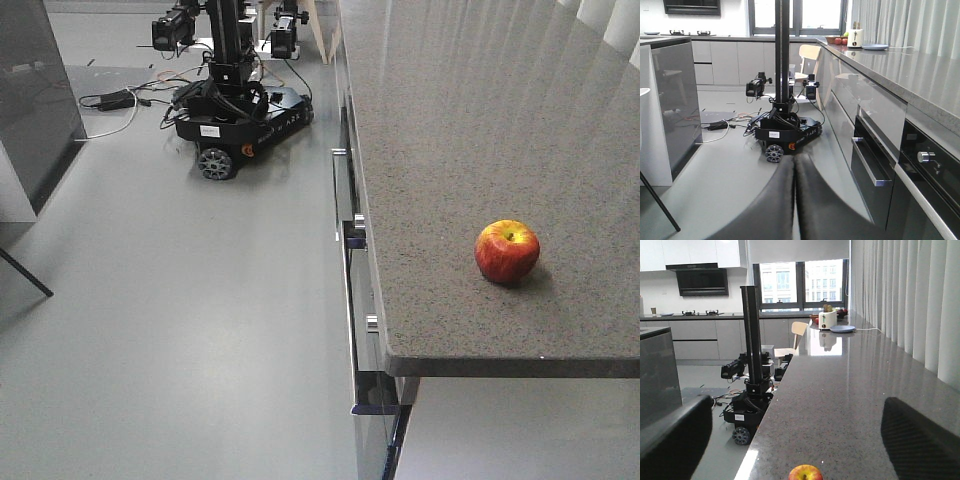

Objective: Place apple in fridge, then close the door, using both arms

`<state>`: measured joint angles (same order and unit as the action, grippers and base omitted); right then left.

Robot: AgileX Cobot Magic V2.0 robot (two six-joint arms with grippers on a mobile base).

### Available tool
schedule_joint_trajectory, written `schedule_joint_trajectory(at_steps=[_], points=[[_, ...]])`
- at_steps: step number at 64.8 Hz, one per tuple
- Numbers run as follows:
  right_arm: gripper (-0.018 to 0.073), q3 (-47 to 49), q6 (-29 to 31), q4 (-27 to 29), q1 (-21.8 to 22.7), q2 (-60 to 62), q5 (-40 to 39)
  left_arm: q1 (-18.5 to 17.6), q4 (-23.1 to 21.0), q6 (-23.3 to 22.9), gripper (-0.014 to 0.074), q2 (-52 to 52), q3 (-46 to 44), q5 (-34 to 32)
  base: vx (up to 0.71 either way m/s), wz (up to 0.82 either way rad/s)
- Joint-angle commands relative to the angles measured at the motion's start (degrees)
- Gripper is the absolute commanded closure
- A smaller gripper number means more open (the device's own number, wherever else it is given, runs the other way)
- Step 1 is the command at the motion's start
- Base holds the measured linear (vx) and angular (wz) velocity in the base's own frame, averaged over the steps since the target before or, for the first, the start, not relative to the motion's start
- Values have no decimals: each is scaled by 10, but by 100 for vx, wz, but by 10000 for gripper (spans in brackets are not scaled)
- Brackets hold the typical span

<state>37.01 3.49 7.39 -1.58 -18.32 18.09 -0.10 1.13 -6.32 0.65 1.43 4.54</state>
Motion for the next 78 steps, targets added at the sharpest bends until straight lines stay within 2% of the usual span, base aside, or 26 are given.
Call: schedule_joint_trajectory(at_steps=[1, 8, 18, 27, 36, 49, 66, 78], points=[[-168, 18, 8, 4, 2, -27, -73, 2, 0, -5, 602, 9, 16, -40, 0, 0], [-155, 37, 18, 5, 2, -59, -75, 2, 0, -5, 602, 9, 16, -40, 0, 0], [-132, 142, 69, 13, 2, -168, 11, 2, 0, -5, 602, 9, 16, -40, 0, 0], [-113, 261, 145, 75, 2, -300, 115, 2, 0, -5, 602, 9, 16, -40, 0, 0], [-94, 351, 192, 140, 2, -416, 162, 2, 0, -5, 602, 9, 16, -40, 0, 0], [-92, 414, 185, 139, 2, -553, 169, 2, 0, -5, 602, 9, 16, -40, 0, 0], [-88, 414, 157, 134, 3, -671, 146, 2, 0, -5, 602, 9, 16, -40, 0, 0], [-85, 414, 123, 97, 4, -717, 128, 2, 0, -5, 602, 9, 16, -40, 0, 0]])
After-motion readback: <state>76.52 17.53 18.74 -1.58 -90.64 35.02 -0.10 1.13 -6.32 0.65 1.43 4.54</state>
